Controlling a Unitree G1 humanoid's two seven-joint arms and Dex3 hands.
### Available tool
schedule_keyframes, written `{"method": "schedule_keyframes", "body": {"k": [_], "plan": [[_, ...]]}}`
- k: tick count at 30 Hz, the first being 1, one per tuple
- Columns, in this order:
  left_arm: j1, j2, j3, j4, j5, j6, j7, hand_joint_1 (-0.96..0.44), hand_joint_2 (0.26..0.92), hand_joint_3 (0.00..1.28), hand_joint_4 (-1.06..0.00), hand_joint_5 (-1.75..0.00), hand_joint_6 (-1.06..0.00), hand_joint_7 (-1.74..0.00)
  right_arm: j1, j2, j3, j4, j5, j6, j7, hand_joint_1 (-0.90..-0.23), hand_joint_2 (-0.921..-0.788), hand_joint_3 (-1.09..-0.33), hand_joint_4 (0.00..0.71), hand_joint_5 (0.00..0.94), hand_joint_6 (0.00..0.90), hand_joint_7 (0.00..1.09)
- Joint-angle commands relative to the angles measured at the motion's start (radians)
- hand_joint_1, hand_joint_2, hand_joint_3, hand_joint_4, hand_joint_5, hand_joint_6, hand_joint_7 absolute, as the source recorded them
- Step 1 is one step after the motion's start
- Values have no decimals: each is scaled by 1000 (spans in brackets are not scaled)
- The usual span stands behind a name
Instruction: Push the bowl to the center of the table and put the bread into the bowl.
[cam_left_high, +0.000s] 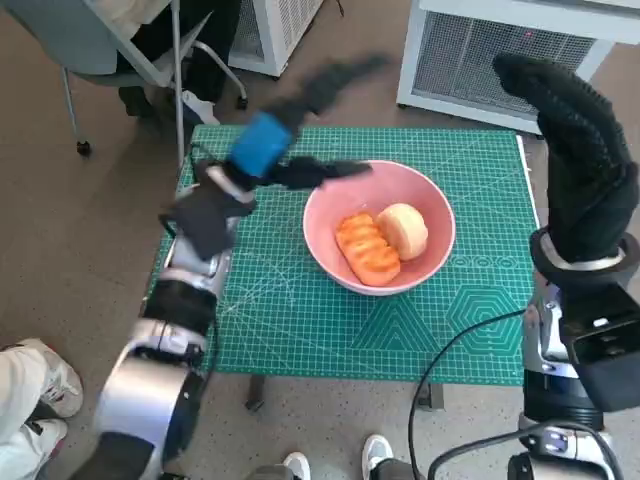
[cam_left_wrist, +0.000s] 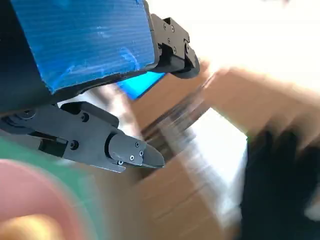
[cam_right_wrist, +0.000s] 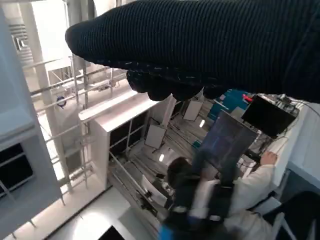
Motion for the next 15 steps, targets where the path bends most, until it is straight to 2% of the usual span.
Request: {"method": "schedule_keyframes", "body": {"k": [1, 4, 7, 10, 15], "plan": [[123, -77, 43, -219, -149, 89, 15, -194, 921, 130, -353, -11, -215, -496, -24, 27, 16, -4, -13, 24, -16, -579, -921, -774, 266, 1, 0, 638], [162, -102, 54, -281, -198, 129, 19, -161, 921, 146, -334, -4, -166, -561, -42, 37, 23, 13, -1, 29, -11, -571, -921, -773, 267, 1, 1, 637], [197, -110, 58, -335, -209, 162, 27, -137, 921, 155, -327, -1, -148, -582, -54, 44, 26, 25, -1, 34, -10, -562, -921, -771, 267, 1, 5, 638], [226, -104, 58, -378, -190, 177, 38, -123, 921, 160, -323, 0, -137, -587, -58, 49, 26, 28, -7, 38, -13, -561, -921, -768, 268, 1, 12, 641], [263, -93, 54, -433, -150, 188, 57, -103, 921, 167, -316, 0, -132, -593, -54, 50, 26, 25, -1, 38, -5, -560, -921, -764, 270, 2, 25, 646]]}}
